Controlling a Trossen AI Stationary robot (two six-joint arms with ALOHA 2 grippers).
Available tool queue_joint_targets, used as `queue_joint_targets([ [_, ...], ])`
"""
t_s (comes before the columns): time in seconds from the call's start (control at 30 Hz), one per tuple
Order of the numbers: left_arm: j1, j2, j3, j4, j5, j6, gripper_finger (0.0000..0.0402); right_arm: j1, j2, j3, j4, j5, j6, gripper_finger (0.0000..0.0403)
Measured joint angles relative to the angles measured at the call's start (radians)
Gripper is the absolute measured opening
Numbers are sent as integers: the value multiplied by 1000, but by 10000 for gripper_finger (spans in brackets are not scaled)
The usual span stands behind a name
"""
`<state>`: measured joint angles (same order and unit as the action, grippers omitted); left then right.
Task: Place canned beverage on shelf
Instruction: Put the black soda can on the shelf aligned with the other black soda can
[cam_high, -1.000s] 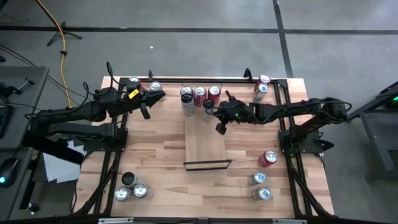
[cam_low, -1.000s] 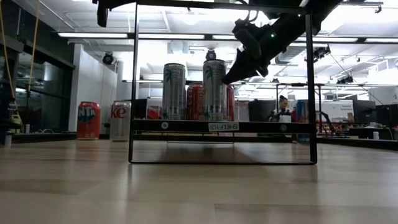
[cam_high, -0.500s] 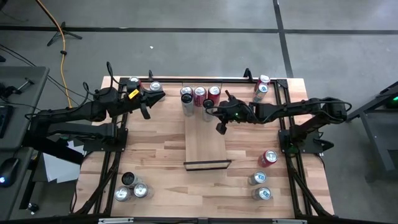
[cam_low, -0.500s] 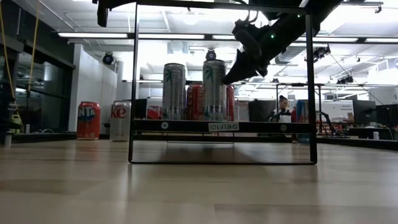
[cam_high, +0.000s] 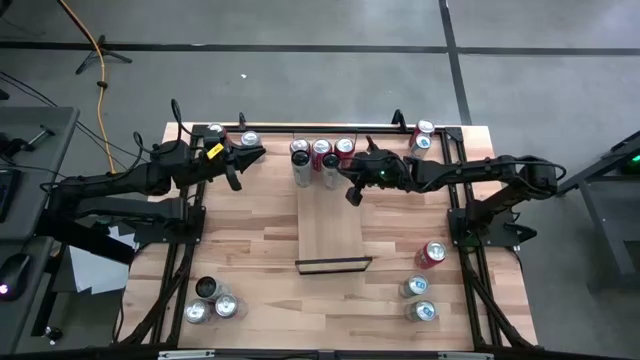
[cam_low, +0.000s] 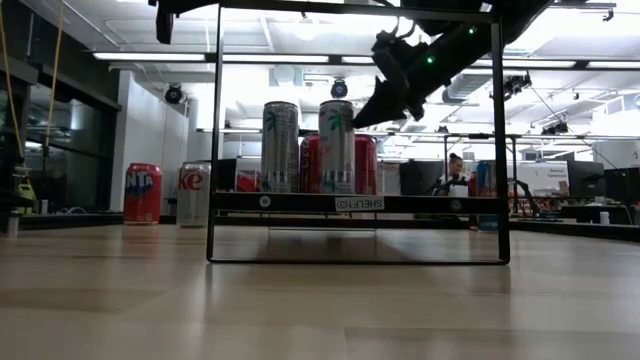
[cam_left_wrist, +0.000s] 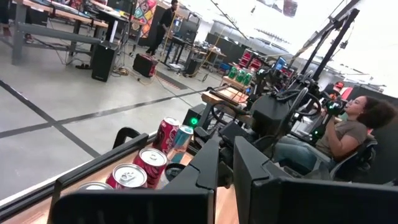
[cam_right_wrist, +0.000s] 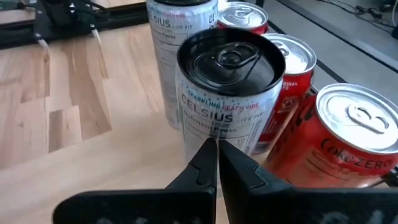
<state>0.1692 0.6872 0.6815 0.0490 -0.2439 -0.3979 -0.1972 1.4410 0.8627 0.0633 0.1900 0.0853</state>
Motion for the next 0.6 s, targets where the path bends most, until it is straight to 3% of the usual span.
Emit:
queue_joint_targets([
  [0.6,0,0,0,0,-2,-1,3,10,83,0,93,-55,18,0],
])
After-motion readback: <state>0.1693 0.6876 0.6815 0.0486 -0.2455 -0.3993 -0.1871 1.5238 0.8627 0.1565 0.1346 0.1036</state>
